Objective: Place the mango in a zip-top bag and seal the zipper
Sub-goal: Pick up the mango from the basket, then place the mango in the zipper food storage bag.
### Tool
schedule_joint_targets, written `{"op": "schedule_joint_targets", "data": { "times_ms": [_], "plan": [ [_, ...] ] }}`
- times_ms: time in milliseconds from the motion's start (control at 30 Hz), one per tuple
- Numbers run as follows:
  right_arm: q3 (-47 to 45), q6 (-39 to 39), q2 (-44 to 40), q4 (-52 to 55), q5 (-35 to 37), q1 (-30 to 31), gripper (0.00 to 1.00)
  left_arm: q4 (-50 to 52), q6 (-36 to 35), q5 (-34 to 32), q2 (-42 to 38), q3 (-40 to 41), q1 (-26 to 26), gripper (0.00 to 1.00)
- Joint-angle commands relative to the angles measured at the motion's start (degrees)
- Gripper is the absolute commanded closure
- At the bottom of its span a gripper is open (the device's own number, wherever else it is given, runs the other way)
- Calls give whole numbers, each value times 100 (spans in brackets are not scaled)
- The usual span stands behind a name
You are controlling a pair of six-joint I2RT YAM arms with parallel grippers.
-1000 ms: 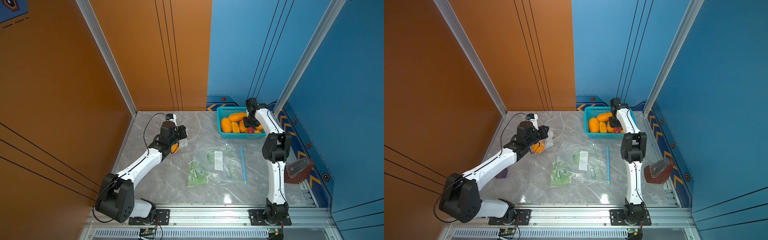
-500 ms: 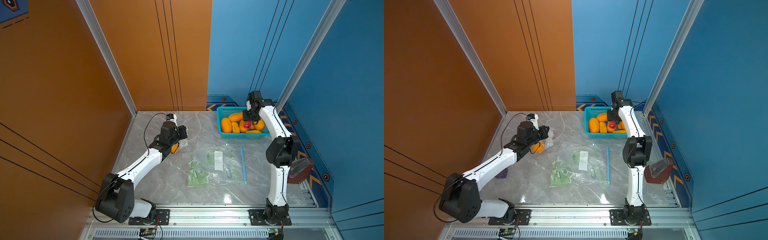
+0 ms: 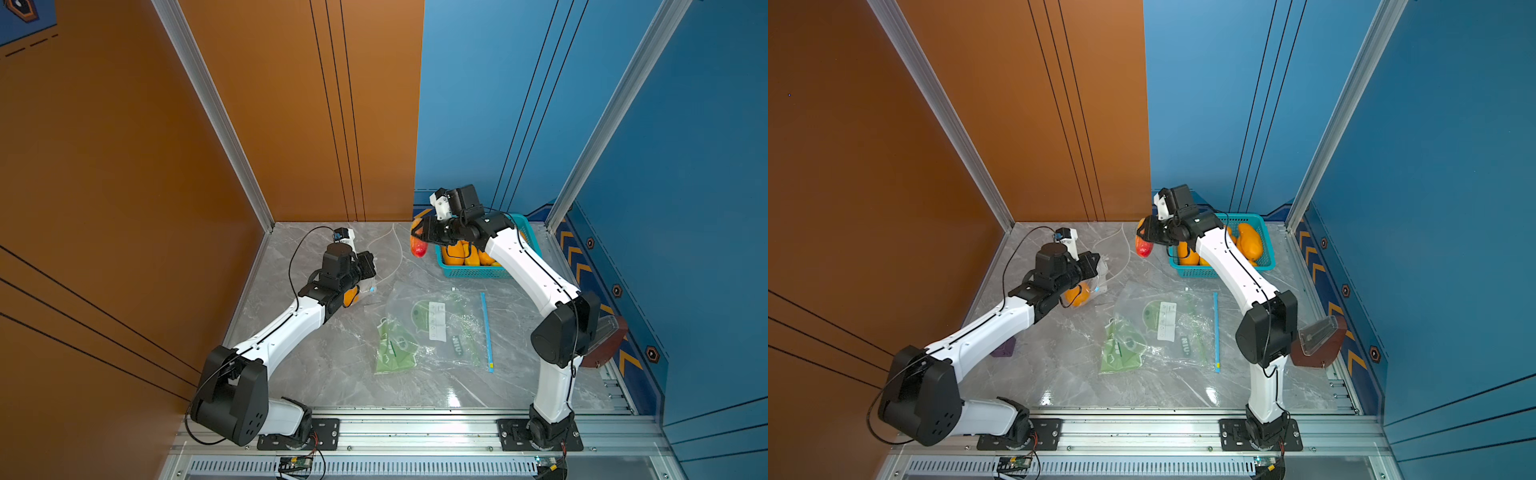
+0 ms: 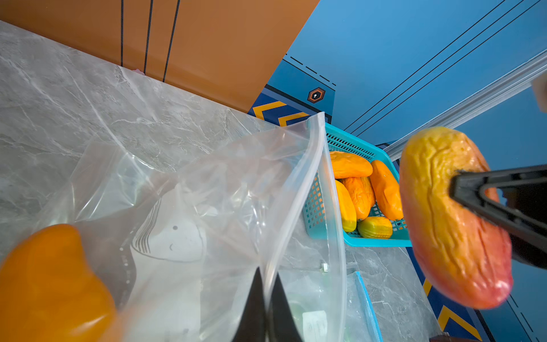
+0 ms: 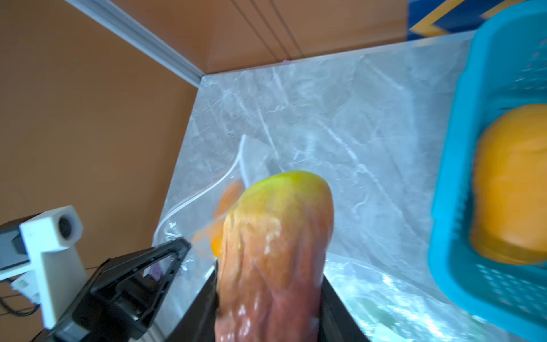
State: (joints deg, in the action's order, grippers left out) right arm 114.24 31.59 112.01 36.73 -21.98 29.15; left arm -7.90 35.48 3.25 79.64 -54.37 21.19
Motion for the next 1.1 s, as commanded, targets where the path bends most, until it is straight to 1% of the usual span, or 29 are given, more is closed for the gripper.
{"op": "schedule_joint_targets", "data": {
  "times_ms": [0,67,233,333,500,533,567,633,700,767,900,1000,1067],
  "plan": [
    [81,659,265,-592,-220,320,90,13,38,36,8,-49,69,100],
    [285,726,480,-588,-185,460,89,14,37,42,0,-50,69,100],
    [544,995,982,-571,-96,578,89,16,42,29,5,-61,78,100],
    [547,1042,1086,-557,134,622,89,17,46,36,26,-74,87,100],
    [582,1110,1256,-518,639,691,84,14,51,91,78,-96,109,100],
    [595,1101,1299,-511,784,713,82,14,61,101,89,-101,113,100],
    [608,1102,1337,-486,915,736,77,12,61,91,87,-94,122,100],
    [613,1102,1400,-456,1032,767,70,9,55,82,71,-89,131,100],
    [635,1094,1437,-423,1063,799,56,16,73,49,52,-76,131,100],
    [643,1037,1409,-397,1062,825,50,12,70,29,35,-77,131,100],
    [628,863,1209,-266,1170,847,34,10,72,-8,24,-67,131,100],
    [601,721,1005,-160,1244,848,27,10,73,-43,26,-48,122,100],
    [600,620,838,-70,1290,841,27,14,65,-48,18,-52,122,100]
  ]
}}
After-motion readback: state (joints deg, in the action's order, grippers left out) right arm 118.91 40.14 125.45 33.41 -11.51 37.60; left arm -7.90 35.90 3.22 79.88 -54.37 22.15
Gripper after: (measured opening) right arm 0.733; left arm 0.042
